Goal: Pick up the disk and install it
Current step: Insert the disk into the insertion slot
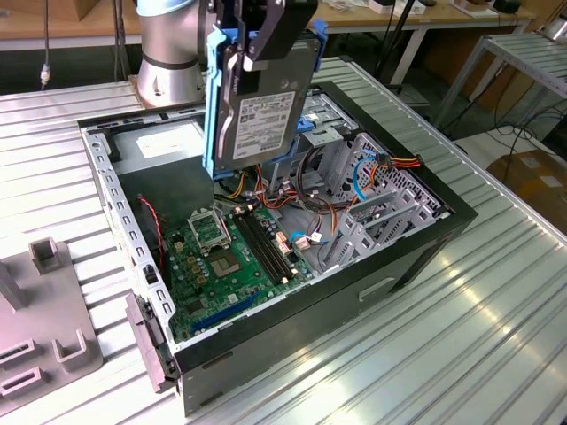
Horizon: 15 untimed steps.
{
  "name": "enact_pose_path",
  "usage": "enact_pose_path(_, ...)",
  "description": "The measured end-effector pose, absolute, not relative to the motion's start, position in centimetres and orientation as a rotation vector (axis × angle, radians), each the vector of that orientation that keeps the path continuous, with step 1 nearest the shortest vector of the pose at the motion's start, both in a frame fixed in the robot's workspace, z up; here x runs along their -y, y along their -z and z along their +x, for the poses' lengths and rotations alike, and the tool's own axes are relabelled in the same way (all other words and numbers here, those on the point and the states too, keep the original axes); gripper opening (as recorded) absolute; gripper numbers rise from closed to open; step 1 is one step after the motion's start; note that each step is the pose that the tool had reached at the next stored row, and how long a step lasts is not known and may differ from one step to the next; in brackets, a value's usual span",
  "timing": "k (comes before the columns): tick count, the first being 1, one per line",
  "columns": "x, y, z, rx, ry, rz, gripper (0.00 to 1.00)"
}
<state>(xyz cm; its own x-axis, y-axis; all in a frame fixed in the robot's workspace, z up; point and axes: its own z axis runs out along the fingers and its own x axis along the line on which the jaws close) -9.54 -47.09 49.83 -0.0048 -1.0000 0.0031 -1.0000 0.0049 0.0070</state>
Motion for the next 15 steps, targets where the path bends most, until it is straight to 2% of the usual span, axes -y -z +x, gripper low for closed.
enact_pose_path(15, 47.2, -49.8, -3.7, 2.222, 0.004, 2.211, 0.37)
